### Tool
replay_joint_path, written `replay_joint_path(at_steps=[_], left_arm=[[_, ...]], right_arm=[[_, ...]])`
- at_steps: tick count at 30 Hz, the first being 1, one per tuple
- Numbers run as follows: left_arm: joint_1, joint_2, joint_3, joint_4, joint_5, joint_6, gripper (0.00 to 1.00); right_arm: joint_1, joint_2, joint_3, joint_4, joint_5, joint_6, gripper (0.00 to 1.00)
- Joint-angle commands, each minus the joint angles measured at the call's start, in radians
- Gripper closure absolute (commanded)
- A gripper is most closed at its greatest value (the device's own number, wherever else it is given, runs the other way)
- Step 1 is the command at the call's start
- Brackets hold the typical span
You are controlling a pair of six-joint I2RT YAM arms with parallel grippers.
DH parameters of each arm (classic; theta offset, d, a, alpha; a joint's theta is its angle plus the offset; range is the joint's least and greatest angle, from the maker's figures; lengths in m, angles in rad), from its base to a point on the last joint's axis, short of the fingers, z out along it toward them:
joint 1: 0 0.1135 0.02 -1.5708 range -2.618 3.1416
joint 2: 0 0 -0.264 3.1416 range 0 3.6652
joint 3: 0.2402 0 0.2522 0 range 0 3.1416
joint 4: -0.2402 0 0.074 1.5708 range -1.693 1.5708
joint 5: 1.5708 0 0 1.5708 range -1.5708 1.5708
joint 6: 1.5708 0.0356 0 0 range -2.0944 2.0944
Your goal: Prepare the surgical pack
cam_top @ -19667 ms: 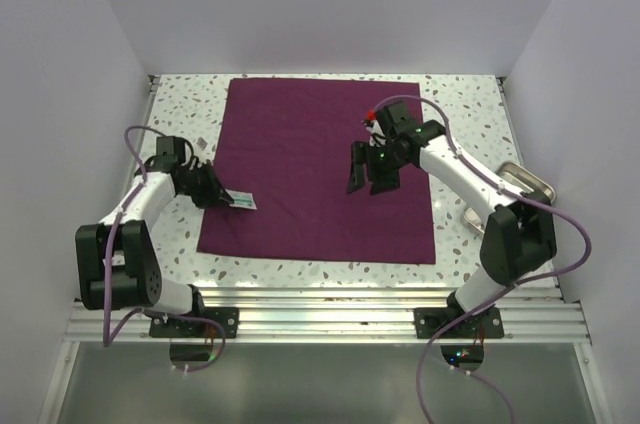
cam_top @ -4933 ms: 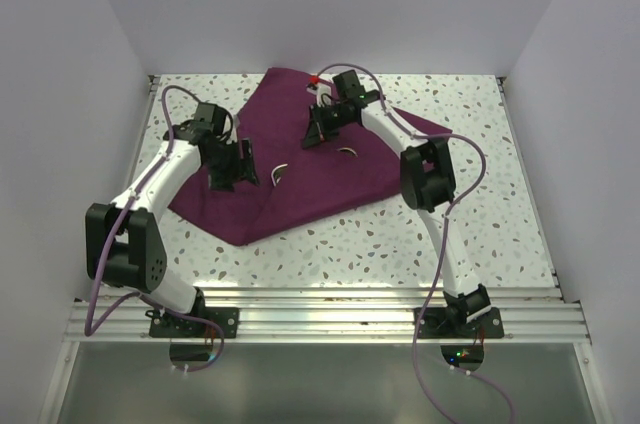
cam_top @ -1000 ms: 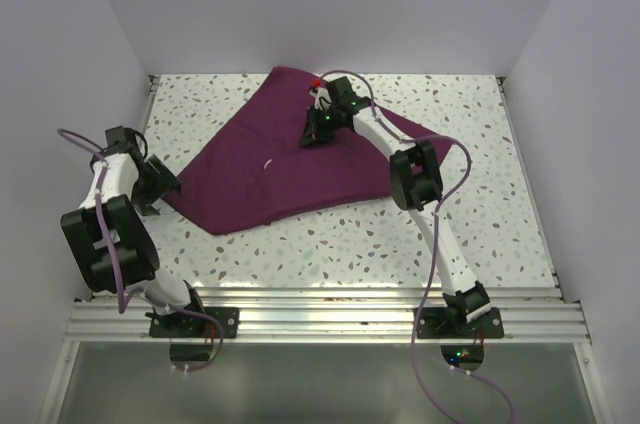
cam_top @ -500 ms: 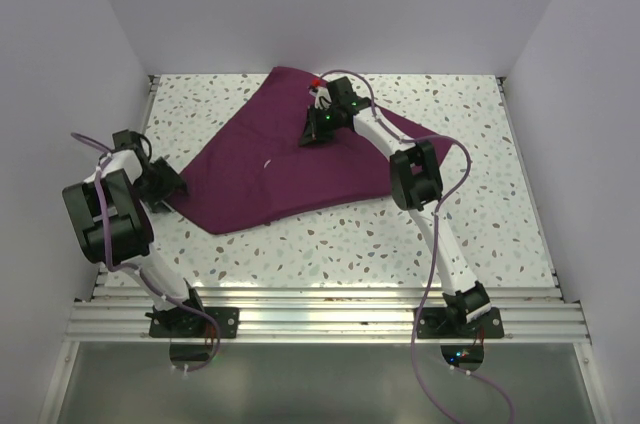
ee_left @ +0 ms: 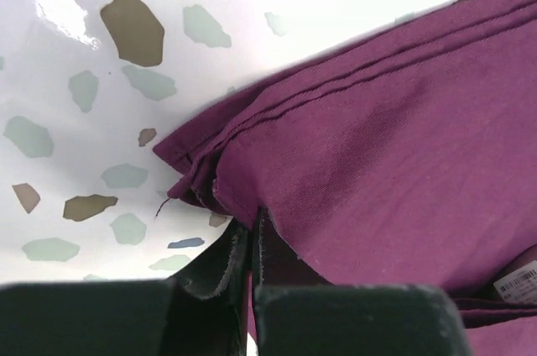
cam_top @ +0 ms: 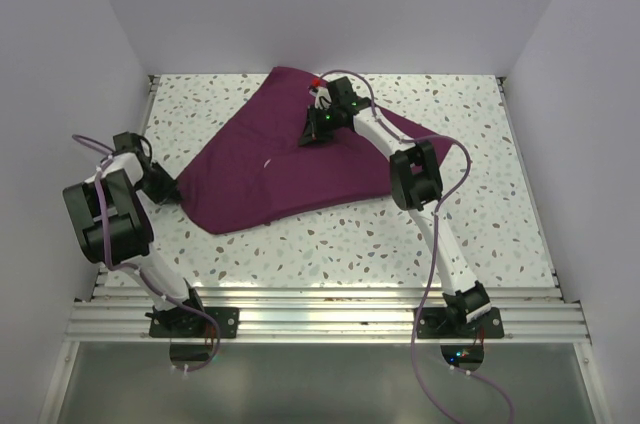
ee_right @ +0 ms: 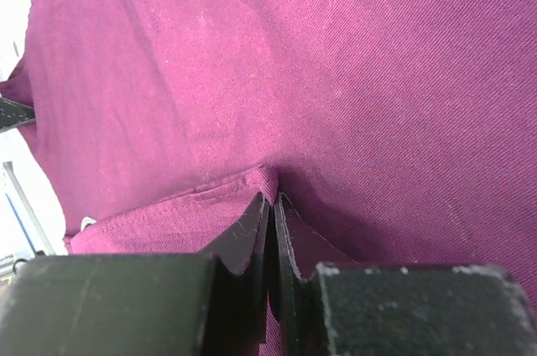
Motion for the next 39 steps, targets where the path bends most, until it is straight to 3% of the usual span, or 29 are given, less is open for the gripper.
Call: replay_joint_path(at_steps=[1, 8, 14, 25, 32, 39], left_arm=[[-0.033, -0.052, 0.026, -0.021, -0.005, 0.027, 1.0], [-0.2, -0.264, 0.169, -0.164, -0.023, -0.056, 1.0], [-0.321, -0.297, 0.288, -0.196, 0.015, -0.148, 1.0], [-0.653, -0.093, 0.606, -0.184, 0.047, -0.187, 1.0], [-0.779, 0.099, 0.807, -0.191, 0.058, -0.199, 1.0], [-0.845, 0.214, 0.903, -0.195, 0.081, -0.204, 1.0]], right_arm=[[-0.002, 0.041, 0.026, 0.02, 0.046, -0.004, 0.94], [0.001, 0.068, 0.023, 0.015, 0.055, 0.006, 0.94], [0.003, 0.077, 0.028, -0.008, 0.084, 0.009, 0.94], [0.0, 0.068, 0.014, -0.063, 0.14, 0.03, 0.94], [-0.006, 0.071, 0.025, -0.083, 0.127, 0.042, 0.94], [-0.005, 0.073, 0.02, -0.092, 0.115, 0.044, 0.94]])
